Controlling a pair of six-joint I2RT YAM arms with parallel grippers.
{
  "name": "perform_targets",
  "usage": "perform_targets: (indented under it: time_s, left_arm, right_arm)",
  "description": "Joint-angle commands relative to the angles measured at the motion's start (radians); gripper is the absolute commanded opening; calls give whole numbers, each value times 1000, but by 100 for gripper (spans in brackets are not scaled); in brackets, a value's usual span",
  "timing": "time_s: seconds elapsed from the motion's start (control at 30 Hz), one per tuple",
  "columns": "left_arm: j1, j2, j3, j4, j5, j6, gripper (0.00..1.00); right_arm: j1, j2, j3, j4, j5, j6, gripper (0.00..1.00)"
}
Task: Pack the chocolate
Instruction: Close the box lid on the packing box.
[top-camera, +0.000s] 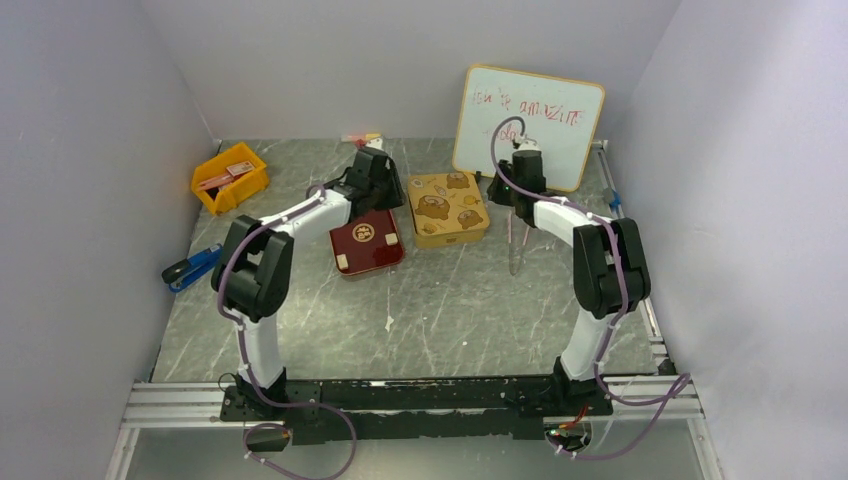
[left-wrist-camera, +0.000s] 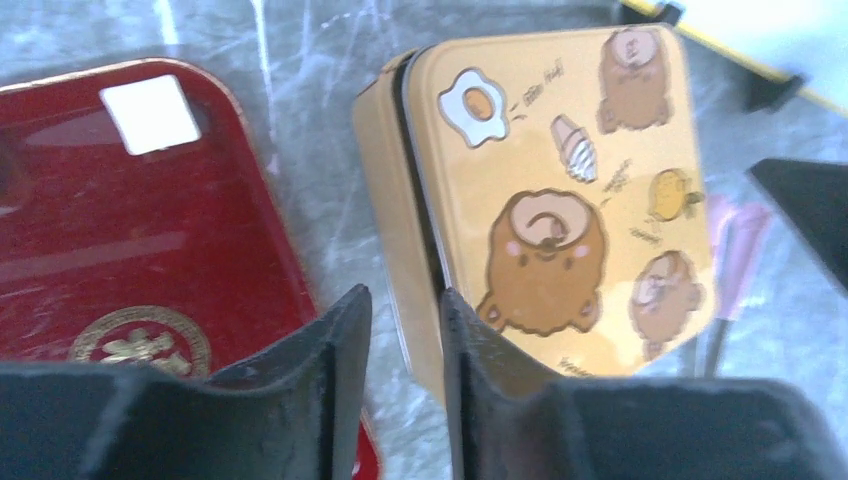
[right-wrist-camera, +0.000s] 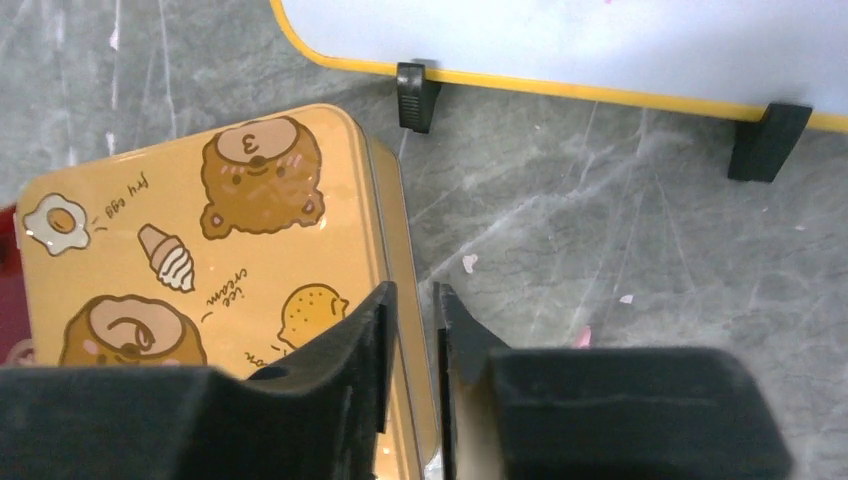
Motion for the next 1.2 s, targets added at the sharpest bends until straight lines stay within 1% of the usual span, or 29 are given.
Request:
perform_targets:
  time_s: [0.0,0.07,0.13,0.17,0.23,0.37,0.5,0.6,0.7,0.83,0.87,1.1,1.17]
  left_arm:
    - [45,-5,-20,137,181,-22,44]
    - [57,-10,-28,163,203,-19,50]
    - [69,-2,-24,164,236,-20,53]
    - [74,9,-19,190,258,-24,53]
    - [80,36,-10,207,298,-30,53]
    - [80,65,-8,244,332,-38,53]
    - [80,94,11,248,345,-34,52]
    - [80,104,15,256,345,-34,51]
    - [80,101,-1,278,342,-42,51]
    - [85,85,-23,295,325,-47,50]
    - [86,80,-29,298,320,-48,50]
    - [88,79,-36,316,308,-54,48]
    - [88,86,-31,315,311,-57,47]
  right_arm:
    - [-80,-41,-52,155,-178,74,31]
    - [-97,-40,-64,182,-207,80,40]
    - [-103,-30,-60,189,-221,71,45]
    - [-105,-21,-53,188,-233,70,46]
    - [-107,0,-37,191,-261,68,49]
    - [-110,38,-15,219,-320,77,51]
    - [-110,76,12,227,-348,86,51]
    - [-110,95,27,226,-343,88,45]
    - [-109,106,38,226,-327,84,36]
    - [-110,121,69,202,-302,69,20]
    - [-110,124,76,193,-294,64,18]
    - [-106,161,132,110,-236,15,9]
    - [-104,173,145,94,-225,3,8]
